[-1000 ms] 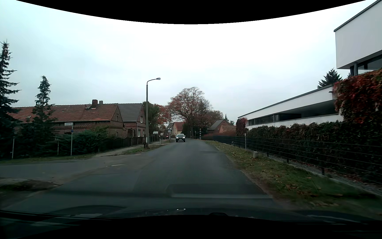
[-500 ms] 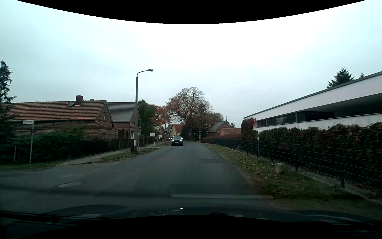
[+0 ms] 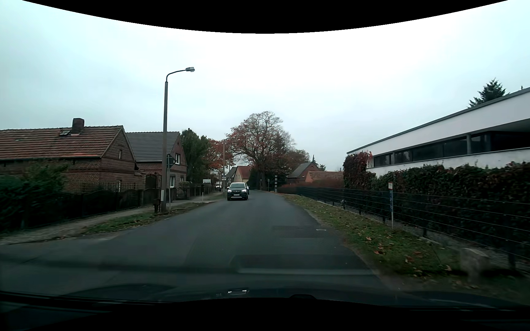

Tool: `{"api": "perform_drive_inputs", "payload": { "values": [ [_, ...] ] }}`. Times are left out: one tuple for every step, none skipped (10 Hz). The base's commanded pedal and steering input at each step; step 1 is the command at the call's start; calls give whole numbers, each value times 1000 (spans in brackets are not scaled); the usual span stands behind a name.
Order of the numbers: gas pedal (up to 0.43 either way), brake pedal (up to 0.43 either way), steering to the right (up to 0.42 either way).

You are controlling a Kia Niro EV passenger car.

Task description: Follow the waypoints while adhering to traffic rules and regulations

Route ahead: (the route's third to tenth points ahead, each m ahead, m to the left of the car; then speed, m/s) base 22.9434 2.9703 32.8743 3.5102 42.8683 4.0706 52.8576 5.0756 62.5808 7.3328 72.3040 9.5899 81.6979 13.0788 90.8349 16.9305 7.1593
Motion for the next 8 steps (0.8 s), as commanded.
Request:
{"api": "perform_drive_inputs", "payload": {
  "values": [
    [118,0,0],
    [118,0,-5],
    [118,0,-5],
    [118,0,-6],
    [118,0,-6],
    [118,0,-6],
    [118,0,-6],
    [118,0,-6]
  ]
}}
